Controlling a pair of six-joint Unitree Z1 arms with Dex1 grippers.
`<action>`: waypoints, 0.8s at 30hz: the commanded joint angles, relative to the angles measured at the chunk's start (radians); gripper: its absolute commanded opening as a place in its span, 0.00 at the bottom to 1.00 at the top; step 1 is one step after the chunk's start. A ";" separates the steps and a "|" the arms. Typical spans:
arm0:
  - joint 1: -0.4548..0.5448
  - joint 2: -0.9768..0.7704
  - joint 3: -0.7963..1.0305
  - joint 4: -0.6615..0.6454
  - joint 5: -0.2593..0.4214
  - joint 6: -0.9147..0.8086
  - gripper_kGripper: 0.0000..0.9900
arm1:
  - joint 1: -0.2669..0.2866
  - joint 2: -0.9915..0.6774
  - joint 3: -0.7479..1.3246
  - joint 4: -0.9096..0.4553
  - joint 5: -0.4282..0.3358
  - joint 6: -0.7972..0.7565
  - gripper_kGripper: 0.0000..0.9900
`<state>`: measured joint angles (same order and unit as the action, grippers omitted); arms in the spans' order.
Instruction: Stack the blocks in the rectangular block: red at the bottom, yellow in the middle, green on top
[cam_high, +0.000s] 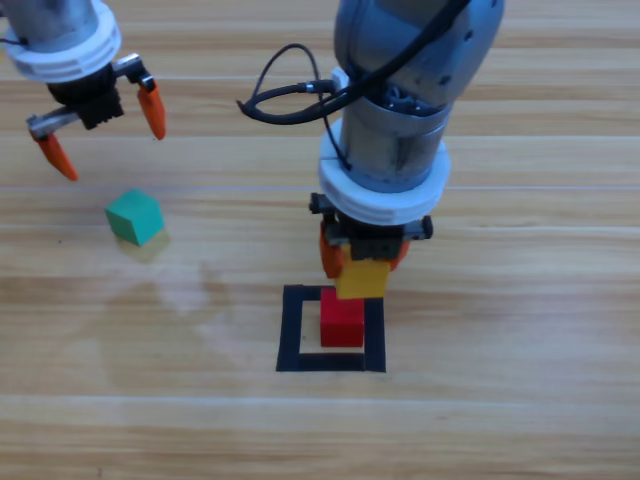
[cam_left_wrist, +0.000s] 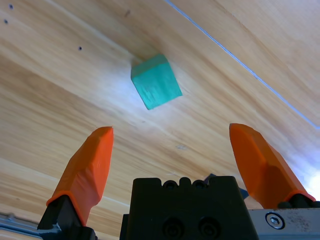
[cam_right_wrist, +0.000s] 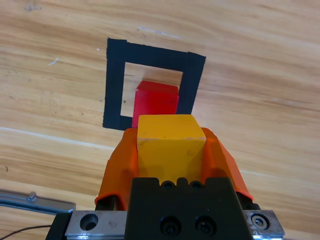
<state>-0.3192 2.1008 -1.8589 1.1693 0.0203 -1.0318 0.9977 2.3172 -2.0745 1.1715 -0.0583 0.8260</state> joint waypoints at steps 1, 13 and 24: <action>-0.060 0.030 -0.006 0.033 0.023 -0.106 1.00 | 0.032 0.094 -0.035 0.019 -0.011 0.018 0.18; -0.063 0.045 0.001 0.043 0.012 -0.151 1.00 | 0.038 0.120 -0.055 0.019 -0.008 0.028 0.18; -0.061 0.048 0.003 0.043 0.001 -0.157 1.00 | 0.047 0.137 -0.067 0.020 -0.009 0.033 0.18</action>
<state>-0.3644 2.1010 -1.8596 1.2075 0.0294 -1.1848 1.0062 2.3788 -2.1296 1.1809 -0.0602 0.8567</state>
